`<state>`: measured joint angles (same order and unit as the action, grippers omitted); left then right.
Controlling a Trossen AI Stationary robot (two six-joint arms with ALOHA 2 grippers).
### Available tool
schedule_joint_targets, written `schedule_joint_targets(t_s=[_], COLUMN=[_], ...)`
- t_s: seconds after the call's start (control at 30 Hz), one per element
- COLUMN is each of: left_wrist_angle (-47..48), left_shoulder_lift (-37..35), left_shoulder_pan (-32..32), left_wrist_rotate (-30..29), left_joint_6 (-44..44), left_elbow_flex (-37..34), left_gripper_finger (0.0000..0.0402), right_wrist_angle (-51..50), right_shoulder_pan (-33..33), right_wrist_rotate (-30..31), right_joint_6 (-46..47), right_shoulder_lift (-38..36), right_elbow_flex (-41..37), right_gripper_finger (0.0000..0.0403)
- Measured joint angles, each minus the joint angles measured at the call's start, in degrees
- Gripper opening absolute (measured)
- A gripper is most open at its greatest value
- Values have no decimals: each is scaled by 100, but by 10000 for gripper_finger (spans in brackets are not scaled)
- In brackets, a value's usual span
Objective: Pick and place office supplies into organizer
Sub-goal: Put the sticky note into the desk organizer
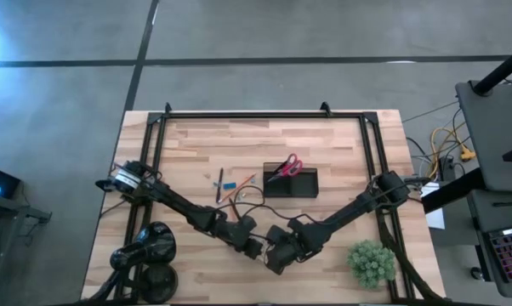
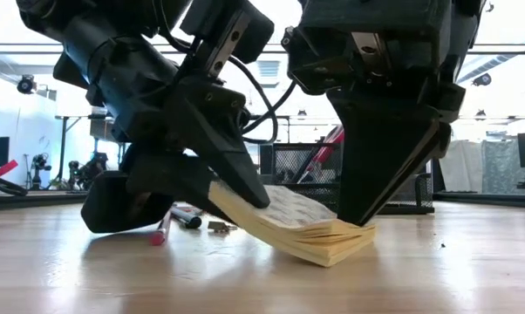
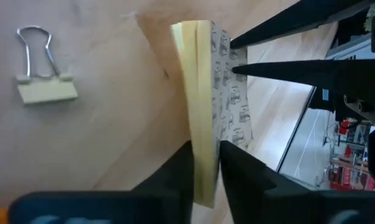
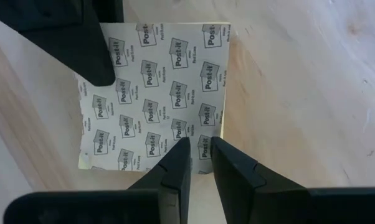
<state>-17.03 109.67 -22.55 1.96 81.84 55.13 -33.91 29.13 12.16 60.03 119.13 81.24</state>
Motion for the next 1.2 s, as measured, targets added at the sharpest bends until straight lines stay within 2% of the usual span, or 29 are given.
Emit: schedule_joint_targets(t_s=[0.1,0.27,0.47,0.53,0.63,0.87,1.03,1.2], left_wrist_angle=[87,534,1624,2151,3103,4613,4728,4554], left_shoulder_lift=[-10,-119,-425,-496,-590,-581,-577,-413], left_shoulder_pan=[0,11,22,24,22,68,199,435], left_wrist_rotate=[-150,-477,-986,-1236,-1684,-3210,-4411,-4948], left_joint_6=[-29,-327,-1178,-1688,-2663,-4901,-6467,-8082], left_elbow_flex=[9,108,483,824,1386,2641,3048,3286], left_gripper_finger=[18,16,16,16,16,16,16,16], right_wrist_angle=[-54,-225,-1232,-1831,-2585,-3732,-4004,-4069], right_shoulder_pan=[46,151,374,473,646,1141,1474,1671], right_wrist_rotate=[123,590,1708,2070,2303,2708,3244,3610], right_joint_6=[119,450,1485,2019,2794,4399,5213,5570], right_shoulder_lift=[-123,-645,-1476,-1792,-2154,-2697,-2916,-3023], right_elbow_flex=[-22,-21,-11,-11,-89,-314,-357,-321], right_gripper_finger=[59,59,59,59,59,59,59,59])
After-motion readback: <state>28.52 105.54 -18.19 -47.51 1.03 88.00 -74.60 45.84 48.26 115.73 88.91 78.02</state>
